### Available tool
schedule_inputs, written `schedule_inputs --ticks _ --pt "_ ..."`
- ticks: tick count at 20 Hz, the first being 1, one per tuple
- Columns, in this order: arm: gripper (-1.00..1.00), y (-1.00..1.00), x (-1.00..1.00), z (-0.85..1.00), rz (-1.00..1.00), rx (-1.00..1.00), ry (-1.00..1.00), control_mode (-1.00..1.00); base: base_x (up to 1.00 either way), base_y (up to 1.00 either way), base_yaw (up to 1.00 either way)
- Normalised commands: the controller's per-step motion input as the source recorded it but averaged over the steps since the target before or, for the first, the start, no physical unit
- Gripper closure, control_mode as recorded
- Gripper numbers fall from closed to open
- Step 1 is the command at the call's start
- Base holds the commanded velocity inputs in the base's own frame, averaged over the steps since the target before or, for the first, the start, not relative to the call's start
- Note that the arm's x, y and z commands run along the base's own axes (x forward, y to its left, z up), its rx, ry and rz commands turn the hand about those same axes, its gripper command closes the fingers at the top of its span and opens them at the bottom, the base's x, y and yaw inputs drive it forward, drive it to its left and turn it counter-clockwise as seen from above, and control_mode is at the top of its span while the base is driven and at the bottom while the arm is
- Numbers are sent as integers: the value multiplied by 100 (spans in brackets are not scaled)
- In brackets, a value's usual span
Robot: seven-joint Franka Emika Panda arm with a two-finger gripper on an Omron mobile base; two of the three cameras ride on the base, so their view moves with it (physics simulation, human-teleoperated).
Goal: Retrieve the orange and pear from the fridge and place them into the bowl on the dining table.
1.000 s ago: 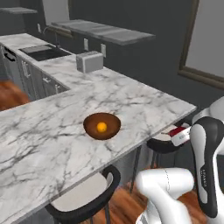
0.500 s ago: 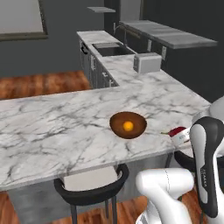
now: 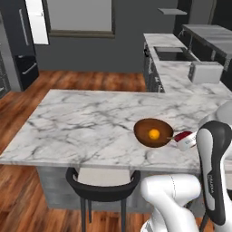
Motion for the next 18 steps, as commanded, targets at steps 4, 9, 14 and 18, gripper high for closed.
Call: schedule_inputs --ticks 4,9,14,18 --pt "100 0 0 0 0 0 0 100 71 -4 38" --pt "100 0 9 -5 0 0 0 -100 21 0 7" --pt "100 -23 46 -27 -6 -3 0 -100 0 0 0" --pt "100 -10 34 -28 -16 -4 0 -100 0 0 0"
